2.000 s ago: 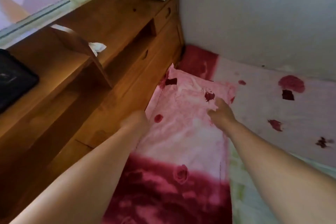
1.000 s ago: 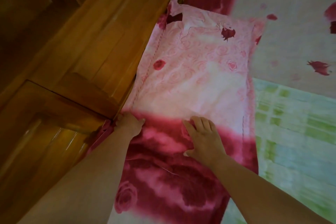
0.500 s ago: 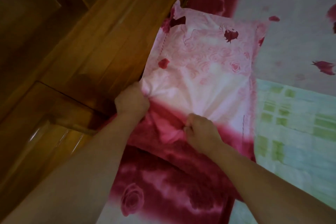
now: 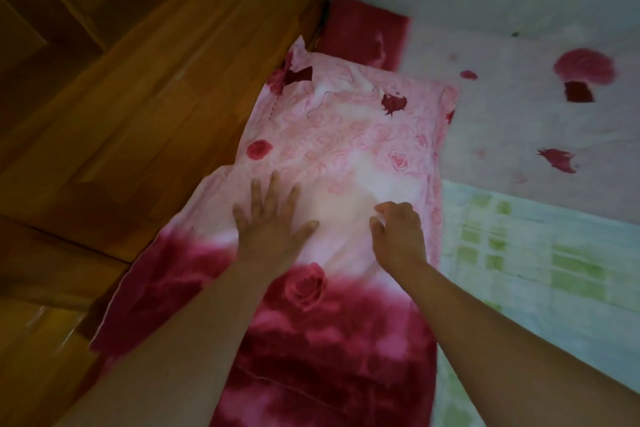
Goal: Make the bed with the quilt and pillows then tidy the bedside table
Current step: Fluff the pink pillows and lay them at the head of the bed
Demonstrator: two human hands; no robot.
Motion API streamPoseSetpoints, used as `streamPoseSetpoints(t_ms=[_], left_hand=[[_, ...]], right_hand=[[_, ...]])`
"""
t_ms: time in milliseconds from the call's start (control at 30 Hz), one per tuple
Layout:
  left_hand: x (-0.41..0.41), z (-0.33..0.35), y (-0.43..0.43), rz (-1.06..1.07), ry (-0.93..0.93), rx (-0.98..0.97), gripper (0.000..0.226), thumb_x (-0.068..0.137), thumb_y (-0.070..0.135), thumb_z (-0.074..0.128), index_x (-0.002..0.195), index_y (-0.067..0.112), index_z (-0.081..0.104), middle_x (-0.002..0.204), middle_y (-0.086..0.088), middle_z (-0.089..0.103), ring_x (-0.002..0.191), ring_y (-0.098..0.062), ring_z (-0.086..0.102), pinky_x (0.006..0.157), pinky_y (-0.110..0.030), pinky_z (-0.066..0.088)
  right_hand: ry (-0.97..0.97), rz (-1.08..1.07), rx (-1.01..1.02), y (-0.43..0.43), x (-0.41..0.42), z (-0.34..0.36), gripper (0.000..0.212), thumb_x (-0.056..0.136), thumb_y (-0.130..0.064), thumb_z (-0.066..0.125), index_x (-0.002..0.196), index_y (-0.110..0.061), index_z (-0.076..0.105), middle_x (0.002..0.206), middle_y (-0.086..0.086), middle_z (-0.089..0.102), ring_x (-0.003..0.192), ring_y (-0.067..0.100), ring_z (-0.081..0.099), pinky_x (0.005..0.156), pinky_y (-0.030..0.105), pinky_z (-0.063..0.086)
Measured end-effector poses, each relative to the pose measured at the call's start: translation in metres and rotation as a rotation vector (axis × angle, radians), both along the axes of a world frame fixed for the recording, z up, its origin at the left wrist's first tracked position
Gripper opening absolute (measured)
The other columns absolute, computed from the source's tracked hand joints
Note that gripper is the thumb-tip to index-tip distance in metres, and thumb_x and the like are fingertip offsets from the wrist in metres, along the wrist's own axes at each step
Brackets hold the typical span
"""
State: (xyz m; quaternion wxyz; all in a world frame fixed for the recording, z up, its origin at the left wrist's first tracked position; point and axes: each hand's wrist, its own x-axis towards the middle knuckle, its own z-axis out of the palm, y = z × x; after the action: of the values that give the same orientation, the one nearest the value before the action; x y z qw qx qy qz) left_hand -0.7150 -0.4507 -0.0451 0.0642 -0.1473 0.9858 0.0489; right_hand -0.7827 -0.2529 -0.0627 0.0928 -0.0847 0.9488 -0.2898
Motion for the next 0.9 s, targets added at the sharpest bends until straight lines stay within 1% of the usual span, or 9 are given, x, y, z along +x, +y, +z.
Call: streamPoseSetpoints(t_ms=[133,300,400,533,700,767,800,867,900], left_hand=[[-0.032,-0.009,0.028,-0.108,-0.044,0.005,0.096,0.062,0.084,-0.021,0.147,0.040,-0.018,0.150,0.005,-0.037,0.142,-0.027,-0.029,0.112,-0.062,-0.007],[-0.080,-0.010,0.043,-0.101,-0.070,0.060,0.094,0.064,0.082,-0.018,0.149,0.041,-0.014,0.154,0.004,-0.034,0.141,-0.023,-0.032,0.114,-0.059,-0.012],[-0.096,-0.031,0.047,-0.118,-0.031,0.003,0.092,0.068,0.087,-0.004,0.149,0.044,-0.008,0.156,0.003,-0.030,0.142,-0.028,-0.029,0.109,-0.063,-0.015],[-0.099,-0.076,0.057,-0.105,-0.132,-0.064,0.093,0.075,0.089,0.024,0.144,0.030,0.039,0.157,-0.012,0.025,0.142,-0.038,0.021,0.102,-0.071,0.011],[-0.122,-0.102,0.052,-0.116,-0.134,-0.071,0.097,0.071,0.092,0.026,0.143,0.028,0.040,0.154,-0.015,0.030,0.140,-0.037,0.027,0.101,-0.070,0.012],[-0.124,-0.101,0.052,-0.092,-0.123,-0.051,0.100,0.070,0.093,0.024,0.148,0.031,0.029,0.158,-0.016,0.018,0.144,-0.036,0.016,0.102,-0.071,0.008],[-0.125,-0.100,0.053,-0.088,-0.116,-0.053,0.102,0.069,0.094,0.021,0.151,0.034,0.010,0.161,-0.015,-0.002,0.146,-0.034,-0.001,0.104,-0.072,0.000],[-0.125,-0.099,0.054,-0.089,-0.130,-0.061,0.102,0.064,0.095,0.011,0.138,0.041,-0.032,0.147,-0.007,-0.045,0.136,-0.031,-0.039,0.102,-0.071,-0.019],[-0.126,-0.097,0.055,-0.073,-0.162,-0.049,0.101,0.061,0.094,0.008,0.132,0.041,-0.040,0.141,-0.005,-0.053,0.131,-0.030,-0.046,0.100,-0.070,-0.023]], right_hand=[[-0.075,-0.007,-0.020,0.007,-0.025,-0.009,0.047,0.099,-0.031,0.045,0.142,-0.012,0.038,0.153,0.009,0.022,0.136,0.028,0.030,0.108,0.038,0.029],[-0.122,-0.156,-0.039,0.025,-0.064,-0.041,0.067,0.099,-0.039,0.041,0.153,-0.011,0.012,0.160,0.013,0.002,0.147,0.027,0.006,0.118,0.038,0.016],[-0.190,-0.415,-0.157,0.035,-0.091,-0.051,0.068,0.099,-0.040,0.041,0.152,-0.006,0.015,0.157,0.021,0.012,0.144,0.035,0.017,0.115,0.039,0.020],[-0.278,-0.572,-0.316,0.044,-0.138,-0.057,0.069,0.097,-0.040,0.046,0.147,0.001,0.023,0.149,0.025,0.029,0.136,0.038,0.034,0.110,0.040,0.029],[-0.306,-0.586,-0.362,0.037,-0.186,-0.068,0.073,0.092,-0.050,0.050,0.137,0.007,0.036,0.139,0.028,0.045,0.128,0.038,0.044,0.106,0.041,0.036],[-0.311,-0.605,-0.383,0.031,-0.196,-0.067,0.079,0.091,-0.055,0.050,0.138,0.007,0.035,0.139,0.028,0.043,0.129,0.039,0.044,0.107,0.041,0.036],[-0.313,-0.610,-0.377,0.028,-0.200,-0.066,0.081,0.090,-0.058,0.048,0.137,0.007,0.036,0.139,0.028,0.044,0.128,0.039,0.044,0.106,0.040,0.035],[-0.306,-0.619,-0.375,0.023,-0.207,-0.068,0.085,0.088,-0.064,0.046,0.136,0.006,0.039,0.137,0.028,0.046,0.127,0.038,0.045,0.105,0.040,0.035],[-0.303,-0.632,-0.397,0.022,-0.209,-0.067,0.089,0.086,-0.066,0.048,0.137,0.005,0.039,0.137,0.026,0.046,0.126,0.038,0.046,0.104,0.040,0.036]])
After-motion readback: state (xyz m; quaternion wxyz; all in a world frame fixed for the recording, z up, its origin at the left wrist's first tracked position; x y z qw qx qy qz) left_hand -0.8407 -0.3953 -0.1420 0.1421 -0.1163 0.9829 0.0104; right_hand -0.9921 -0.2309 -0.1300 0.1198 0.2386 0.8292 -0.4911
